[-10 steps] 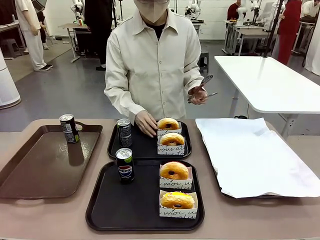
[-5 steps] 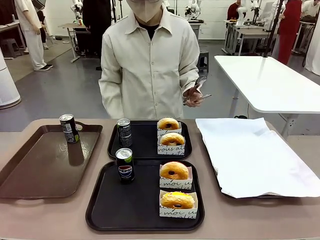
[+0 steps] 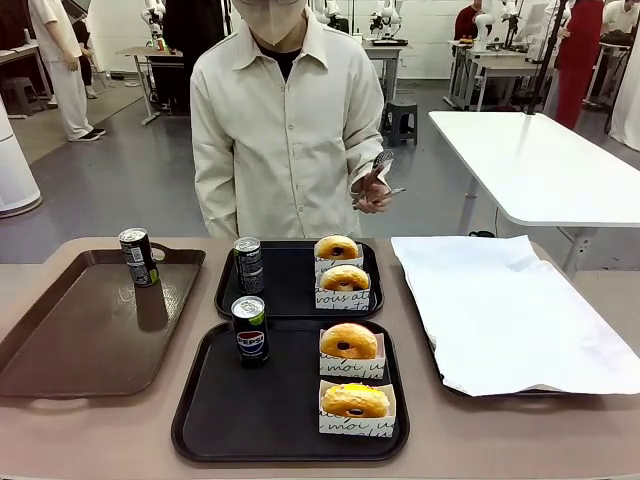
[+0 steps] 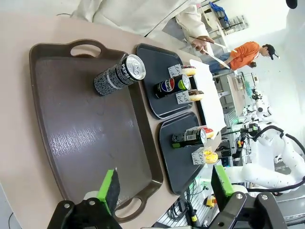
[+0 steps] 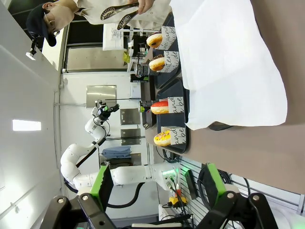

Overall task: Set up donuts and drinks on trays.
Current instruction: Pick up one Pepsi coke from the Handle tray and place it on the Flat Tray without a Pepsi coke.

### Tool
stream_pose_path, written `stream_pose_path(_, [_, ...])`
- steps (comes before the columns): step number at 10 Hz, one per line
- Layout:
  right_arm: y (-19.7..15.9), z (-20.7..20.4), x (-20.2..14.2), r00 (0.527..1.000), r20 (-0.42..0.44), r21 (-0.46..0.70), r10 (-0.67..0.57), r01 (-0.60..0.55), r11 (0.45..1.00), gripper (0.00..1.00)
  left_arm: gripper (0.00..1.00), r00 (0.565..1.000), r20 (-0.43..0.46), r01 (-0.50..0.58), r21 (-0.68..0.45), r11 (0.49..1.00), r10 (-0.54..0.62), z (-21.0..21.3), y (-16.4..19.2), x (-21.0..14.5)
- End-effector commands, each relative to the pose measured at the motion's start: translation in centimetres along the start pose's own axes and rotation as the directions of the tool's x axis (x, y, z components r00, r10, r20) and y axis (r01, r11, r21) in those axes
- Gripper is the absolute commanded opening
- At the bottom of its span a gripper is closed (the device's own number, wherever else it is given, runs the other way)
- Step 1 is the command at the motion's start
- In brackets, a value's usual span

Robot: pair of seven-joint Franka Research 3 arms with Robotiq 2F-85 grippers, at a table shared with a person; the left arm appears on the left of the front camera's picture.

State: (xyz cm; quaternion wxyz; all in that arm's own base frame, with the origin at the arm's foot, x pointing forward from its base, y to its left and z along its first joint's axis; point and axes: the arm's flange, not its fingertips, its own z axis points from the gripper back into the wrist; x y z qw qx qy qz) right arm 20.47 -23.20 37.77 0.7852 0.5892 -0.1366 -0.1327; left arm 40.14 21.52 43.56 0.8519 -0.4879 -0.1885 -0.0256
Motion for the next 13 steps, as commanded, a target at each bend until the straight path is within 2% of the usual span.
stream_pose_path(1, [0.02, -0.02, -0.02, 1.000, 0.003, 0.011, 0.009, -0.009, 1.000, 1.00, 1.00, 1.000, -0.006, -0.020, -0.005, 1.000, 0.020, 0.21, -0.21, -0.12])
stream_pose_path(13, [0.02, -0.02, -0.02, 1.000, 0.003, 0.011, 0.009, -0.009, 1.000, 1.00, 1.00, 1.000, -0.006, -0.020, -0.005, 1.000, 0.020, 0.21, -0.21, -0.12])
